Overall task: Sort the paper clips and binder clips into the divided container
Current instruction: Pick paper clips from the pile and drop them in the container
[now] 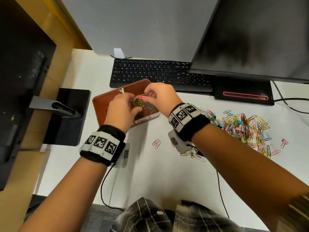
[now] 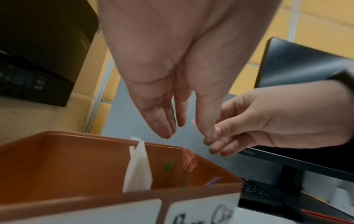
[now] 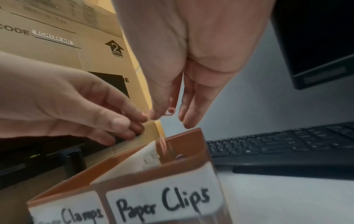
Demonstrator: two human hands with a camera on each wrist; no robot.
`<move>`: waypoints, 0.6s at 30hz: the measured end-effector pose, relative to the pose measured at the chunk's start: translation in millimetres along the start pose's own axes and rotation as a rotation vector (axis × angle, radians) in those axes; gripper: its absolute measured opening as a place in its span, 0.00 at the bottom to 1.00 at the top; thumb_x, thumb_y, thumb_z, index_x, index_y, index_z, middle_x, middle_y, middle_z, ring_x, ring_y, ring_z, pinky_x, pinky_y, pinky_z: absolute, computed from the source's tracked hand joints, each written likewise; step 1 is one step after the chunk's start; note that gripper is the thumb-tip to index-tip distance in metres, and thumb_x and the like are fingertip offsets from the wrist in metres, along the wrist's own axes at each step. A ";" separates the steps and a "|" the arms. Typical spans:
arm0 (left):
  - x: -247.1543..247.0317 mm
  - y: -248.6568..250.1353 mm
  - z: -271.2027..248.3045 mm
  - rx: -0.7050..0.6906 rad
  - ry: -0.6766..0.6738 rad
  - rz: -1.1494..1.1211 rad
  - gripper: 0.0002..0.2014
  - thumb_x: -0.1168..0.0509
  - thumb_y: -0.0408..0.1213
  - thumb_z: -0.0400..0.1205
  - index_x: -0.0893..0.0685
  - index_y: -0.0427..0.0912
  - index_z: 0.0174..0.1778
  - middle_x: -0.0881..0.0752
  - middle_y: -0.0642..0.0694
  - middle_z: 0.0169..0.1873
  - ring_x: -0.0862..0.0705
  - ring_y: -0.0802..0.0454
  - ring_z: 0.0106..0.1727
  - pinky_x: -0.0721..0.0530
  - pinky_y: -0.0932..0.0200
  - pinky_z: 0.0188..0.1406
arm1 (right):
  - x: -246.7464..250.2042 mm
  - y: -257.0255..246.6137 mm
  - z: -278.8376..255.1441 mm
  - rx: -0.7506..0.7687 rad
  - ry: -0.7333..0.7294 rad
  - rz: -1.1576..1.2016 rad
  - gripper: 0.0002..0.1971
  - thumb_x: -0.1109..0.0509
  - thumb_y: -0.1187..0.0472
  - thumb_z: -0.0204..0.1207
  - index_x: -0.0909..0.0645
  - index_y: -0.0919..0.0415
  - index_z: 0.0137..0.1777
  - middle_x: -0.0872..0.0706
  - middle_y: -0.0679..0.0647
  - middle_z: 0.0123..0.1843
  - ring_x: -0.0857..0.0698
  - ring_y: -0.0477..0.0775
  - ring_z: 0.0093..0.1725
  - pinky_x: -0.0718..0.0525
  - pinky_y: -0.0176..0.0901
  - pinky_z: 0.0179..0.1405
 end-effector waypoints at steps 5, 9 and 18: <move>-35.7 6.7 -52.4 -0.172 -0.062 -0.100 0.14 0.27 0.36 0.72 0.18 0.43 0.52 0.20 0.47 0.46 0.22 0.53 0.43 0.22 0.60 0.46 | 0.9 59.8 -46.1 -0.086 0.023 -0.043 0.13 0.27 0.58 0.72 0.20 0.54 0.57 0.19 0.50 0.53 0.19 0.48 0.48 0.17 0.47 0.55; -116.3 -24.6 -79.5 -0.028 -0.305 -0.055 0.22 0.26 0.43 0.72 0.22 0.43 0.60 0.21 0.46 0.50 0.22 0.52 0.48 0.22 0.57 0.54 | -35.4 120.8 -100.9 -0.223 -0.281 -0.227 0.23 0.27 0.54 0.71 0.25 0.52 0.66 0.24 0.52 0.66 0.24 0.52 0.65 0.25 0.48 0.69; -156.3 -39.5 -70.0 0.047 -0.295 -0.014 0.10 0.31 0.30 0.76 0.17 0.37 0.53 0.16 0.41 0.48 0.18 0.44 0.50 0.27 0.63 0.48 | -74.0 131.1 -109.7 -0.148 -0.279 -0.290 0.14 0.30 0.67 0.73 0.18 0.62 0.58 0.23 0.60 0.60 0.24 0.63 0.59 0.20 0.52 0.57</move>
Point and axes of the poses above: each hand's wrist, its own z-axis towards the middle knuckle, its own x-axis out of the back of the hand, y = z × x, the point moved 9 cm from there along z, towards the middle knuckle
